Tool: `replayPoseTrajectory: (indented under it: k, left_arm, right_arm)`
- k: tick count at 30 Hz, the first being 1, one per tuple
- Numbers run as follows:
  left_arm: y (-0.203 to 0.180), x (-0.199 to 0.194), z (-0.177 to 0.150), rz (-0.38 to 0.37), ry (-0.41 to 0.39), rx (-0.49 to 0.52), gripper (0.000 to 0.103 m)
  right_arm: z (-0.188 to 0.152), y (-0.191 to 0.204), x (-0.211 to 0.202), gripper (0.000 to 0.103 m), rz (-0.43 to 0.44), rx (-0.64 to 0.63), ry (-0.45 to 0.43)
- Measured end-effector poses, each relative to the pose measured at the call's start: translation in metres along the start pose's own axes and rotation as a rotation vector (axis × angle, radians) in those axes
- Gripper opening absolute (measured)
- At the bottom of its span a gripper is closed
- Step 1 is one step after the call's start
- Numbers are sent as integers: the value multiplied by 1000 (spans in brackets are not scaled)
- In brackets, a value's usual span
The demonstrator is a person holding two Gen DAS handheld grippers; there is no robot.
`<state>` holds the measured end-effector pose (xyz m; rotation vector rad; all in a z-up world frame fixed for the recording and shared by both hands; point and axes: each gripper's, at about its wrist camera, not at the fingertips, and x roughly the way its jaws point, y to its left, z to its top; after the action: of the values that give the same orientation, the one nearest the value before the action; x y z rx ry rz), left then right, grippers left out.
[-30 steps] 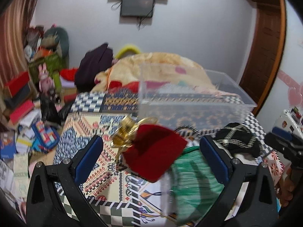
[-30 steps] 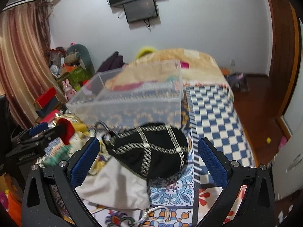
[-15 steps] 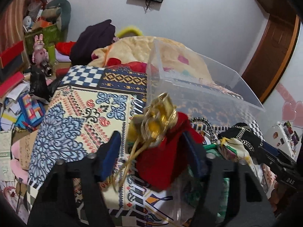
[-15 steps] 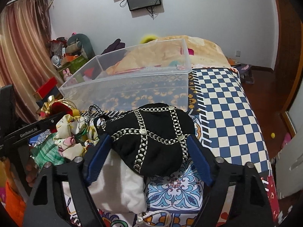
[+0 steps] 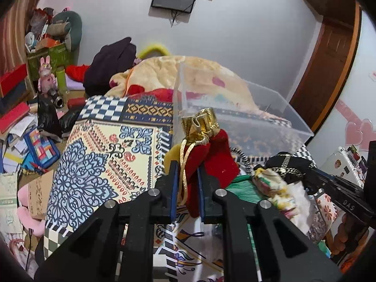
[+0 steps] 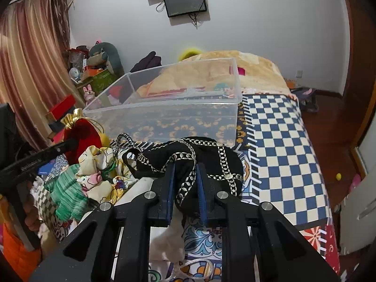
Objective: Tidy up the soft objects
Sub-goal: 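Carry both pouches over the clear plastic box with both grippers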
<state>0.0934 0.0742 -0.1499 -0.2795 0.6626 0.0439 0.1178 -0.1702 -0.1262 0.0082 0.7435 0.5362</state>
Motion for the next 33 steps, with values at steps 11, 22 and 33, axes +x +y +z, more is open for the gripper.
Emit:
replayPoseTrajectory:
  k: [11, 22, 33]
  left_arm:
    - [-22, -41, 23, -32, -133, 62, 10]
    - [-37, -49, 61, -41, -227, 107, 10]
    - [-35, -27, 103, -63, -217, 96, 10]
  right_arm:
    - [19, 8, -39, 14, 12, -21, -131]
    - [58, 11, -66, 14, 11, -47, -293]
    - [91, 20, -44, 14, -13, -87, -347]
